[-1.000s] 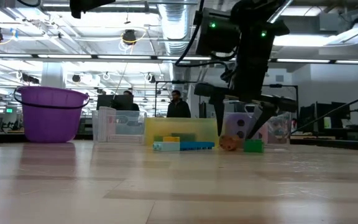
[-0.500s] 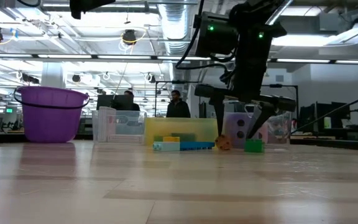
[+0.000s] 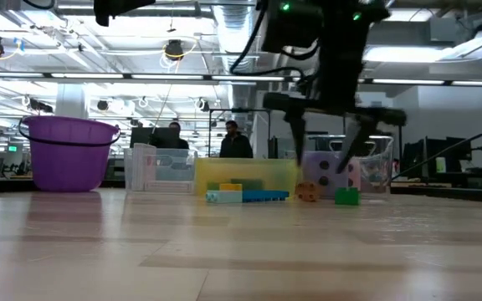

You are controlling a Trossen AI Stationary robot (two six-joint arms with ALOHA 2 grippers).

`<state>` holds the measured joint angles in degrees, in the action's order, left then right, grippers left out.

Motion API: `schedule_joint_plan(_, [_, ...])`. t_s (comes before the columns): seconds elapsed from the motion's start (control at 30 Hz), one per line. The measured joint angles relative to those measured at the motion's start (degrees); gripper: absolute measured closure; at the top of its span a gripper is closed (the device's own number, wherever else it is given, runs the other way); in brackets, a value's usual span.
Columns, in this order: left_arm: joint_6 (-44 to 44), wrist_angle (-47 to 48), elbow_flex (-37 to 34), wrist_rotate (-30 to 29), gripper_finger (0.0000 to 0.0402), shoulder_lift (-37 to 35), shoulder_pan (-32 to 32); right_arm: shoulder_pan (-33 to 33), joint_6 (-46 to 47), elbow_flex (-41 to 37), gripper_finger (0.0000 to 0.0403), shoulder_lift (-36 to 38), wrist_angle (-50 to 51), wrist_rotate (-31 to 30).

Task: Pick & Place Toys
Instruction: Put the green gamepiece into the yellow bin

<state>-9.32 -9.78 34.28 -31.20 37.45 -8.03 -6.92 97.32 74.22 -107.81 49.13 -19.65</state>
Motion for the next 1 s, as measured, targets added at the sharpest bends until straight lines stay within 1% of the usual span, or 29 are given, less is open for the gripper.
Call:
schedule_joint_plan(0.2, [-0.17,1.27,0.00,0.00,0.0097,0.02,0.00,-2.82,4.67,-0.21,0.0143,0.00,8.58,0.12])
schedule_joint_plan(0.33, [-0.17,1.27,0.00,0.00,0.0097,0.04,0.00,-3.43,5.07,-0.34,0.0143,0.00,11.87,-0.23])
schedule_joint_plan(0.53, [-0.20,1.26,0.00,0.00,0.0097,0.04,0.00,-1.40,1.98,-0.35,0.0143,-1.02,11.06,-2.62])
schedule_joint_plan(0.63, [-0.22,1.25,0.00,0.00,0.0097,0.04,0.00,0.07,-1.12,-0.52,0.0143,-1.70,10.45,-2.70])
schedule_joint_plan(0.73, [-1.59,1.27,0.00,0.02,0.0097,0.04,0.00,0.93,-2.06,-0.49,0.0143,-2.51,9.80,-2.83])
schedule_joint_plan(1.0, [-2.14,1.27,0.02,0.02,0.0097,0.04,-0.04,0.51,-5.80,-0.46,0.0143,-4.29,8.87,-1.87])
